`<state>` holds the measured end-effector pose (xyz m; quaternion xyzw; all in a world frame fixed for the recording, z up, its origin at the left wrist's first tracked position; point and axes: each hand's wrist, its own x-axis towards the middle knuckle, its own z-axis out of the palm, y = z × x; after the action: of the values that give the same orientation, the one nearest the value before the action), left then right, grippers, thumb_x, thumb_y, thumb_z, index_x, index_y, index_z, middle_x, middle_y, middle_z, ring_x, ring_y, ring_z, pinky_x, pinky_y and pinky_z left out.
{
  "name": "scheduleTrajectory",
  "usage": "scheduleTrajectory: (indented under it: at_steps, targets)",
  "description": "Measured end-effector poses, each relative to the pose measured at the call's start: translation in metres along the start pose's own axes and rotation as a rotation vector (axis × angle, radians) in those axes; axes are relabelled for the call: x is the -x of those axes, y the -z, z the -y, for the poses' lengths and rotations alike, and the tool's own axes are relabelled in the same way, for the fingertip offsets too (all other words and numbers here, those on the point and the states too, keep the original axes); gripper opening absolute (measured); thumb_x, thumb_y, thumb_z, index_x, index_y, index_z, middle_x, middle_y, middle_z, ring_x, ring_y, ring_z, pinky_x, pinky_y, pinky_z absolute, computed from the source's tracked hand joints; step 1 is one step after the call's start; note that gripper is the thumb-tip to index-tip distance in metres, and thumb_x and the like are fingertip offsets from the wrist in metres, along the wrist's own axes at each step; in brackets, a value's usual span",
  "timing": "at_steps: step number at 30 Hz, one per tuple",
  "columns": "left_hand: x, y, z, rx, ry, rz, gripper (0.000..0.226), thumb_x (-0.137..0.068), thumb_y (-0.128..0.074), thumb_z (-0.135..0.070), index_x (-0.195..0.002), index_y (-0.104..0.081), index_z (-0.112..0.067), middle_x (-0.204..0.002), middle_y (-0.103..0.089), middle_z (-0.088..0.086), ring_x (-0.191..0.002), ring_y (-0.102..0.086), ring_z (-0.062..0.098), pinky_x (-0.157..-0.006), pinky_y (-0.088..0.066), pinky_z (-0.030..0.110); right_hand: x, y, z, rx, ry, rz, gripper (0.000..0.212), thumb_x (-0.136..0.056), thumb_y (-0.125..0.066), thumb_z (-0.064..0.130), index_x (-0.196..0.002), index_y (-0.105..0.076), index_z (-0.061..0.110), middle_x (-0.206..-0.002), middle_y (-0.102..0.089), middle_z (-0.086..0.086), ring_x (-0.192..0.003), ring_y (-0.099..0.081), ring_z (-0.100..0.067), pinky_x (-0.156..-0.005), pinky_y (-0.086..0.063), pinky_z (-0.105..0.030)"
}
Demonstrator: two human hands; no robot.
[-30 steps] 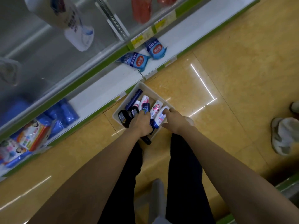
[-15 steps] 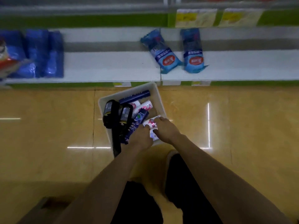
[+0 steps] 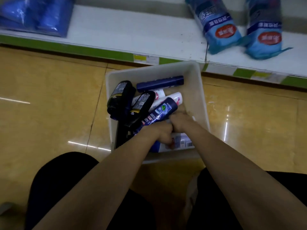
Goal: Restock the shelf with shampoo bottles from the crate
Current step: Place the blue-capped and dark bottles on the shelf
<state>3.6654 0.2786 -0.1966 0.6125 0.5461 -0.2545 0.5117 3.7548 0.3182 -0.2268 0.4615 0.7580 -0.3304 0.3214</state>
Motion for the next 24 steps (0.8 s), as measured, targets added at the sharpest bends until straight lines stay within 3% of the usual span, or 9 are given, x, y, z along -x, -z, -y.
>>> scheduleTrajectory:
  at_steps: [2, 6, 11, 19, 22, 24]
  targets:
    - [0.002, -0.001, 0.001, -0.013, -0.006, 0.006, 0.039, -0.081, -0.068, -0.029, -0.113, -0.061, -0.009, -0.109, -0.063, 0.008, -0.091, -0.059, 0.022, -0.081, -0.051, 0.033, 0.004, 0.001, -0.001, 0.044, -0.009, -0.033, 0.041, -0.094, -0.049, 0.023, -0.132, -0.047, 0.009, -0.137, -0.048, -0.016, -0.126, -0.047, -0.03, -0.104, -0.039, -0.039]
    - [0.023, -0.004, 0.001, -0.033, -0.011, -0.068, 0.057, -0.079, -0.069, -0.041, -0.13, -0.052, -0.022, -0.128, -0.057, 0.003, -0.113, -0.055, 0.025, -0.093, -0.045, 0.038, 0.023, 0.009, 0.005, 0.195, -0.029, -0.031, 0.058, -0.091, -0.052, 0.016, -0.145, -0.028, 0.014, -0.148, -0.032, -0.018, -0.138, -0.028, -0.033, -0.111, -0.03, -0.044]
    - [0.083, 0.009, -0.01, -0.032, 0.058, -0.26, 0.054, -0.079, -0.069, -0.038, -0.123, -0.048, -0.015, -0.125, -0.054, 0.012, -0.113, -0.055, 0.03, -0.083, -0.044, 0.035, 0.077, 0.042, 0.018, 0.315, -0.077, -0.051, 0.053, -0.092, -0.052, 0.027, -0.141, -0.035, 0.015, -0.142, -0.038, -0.017, -0.13, -0.036, -0.03, -0.1, -0.038, -0.04]
    - [0.207, 0.042, -0.032, 0.293, 0.195, -0.526, 0.056, -0.077, -0.074, -0.032, -0.12, -0.045, -0.011, -0.112, -0.061, 0.011, -0.102, -0.061, 0.027, -0.083, -0.05, 0.036, 0.182, 0.12, 0.053, -0.08, -0.135, -0.159, 0.062, -0.084, -0.066, 0.036, -0.133, -0.037, 0.012, -0.128, -0.05, -0.016, -0.122, -0.044, -0.032, -0.094, -0.042, -0.041]
    - [0.262, 0.055, -0.044, 0.386, 0.212, -0.601, 0.057, -0.074, -0.077, -0.032, -0.118, -0.047, -0.011, -0.111, -0.062, 0.01, -0.103, -0.06, 0.026, -0.076, -0.046, 0.031, 0.228, 0.149, 0.074, -0.259, -0.148, -0.173, 0.067, -0.083, -0.068, 0.03, -0.137, -0.033, 0.012, -0.114, -0.054, -0.014, -0.11, -0.057, -0.033, -0.086, -0.051, -0.041]
    - [0.301, 0.066, -0.052, 0.462, 0.21, -0.644, 0.056, -0.072, -0.079, -0.028, -0.116, -0.05, -0.01, -0.111, -0.063, 0.009, -0.102, -0.06, 0.024, -0.072, -0.042, 0.027, 0.259, 0.169, 0.088, -0.319, -0.128, -0.177, 0.072, -0.08, -0.072, 0.029, -0.139, -0.033, 0.012, -0.118, -0.057, -0.014, -0.104, -0.061, -0.031, -0.08, -0.052, -0.037]
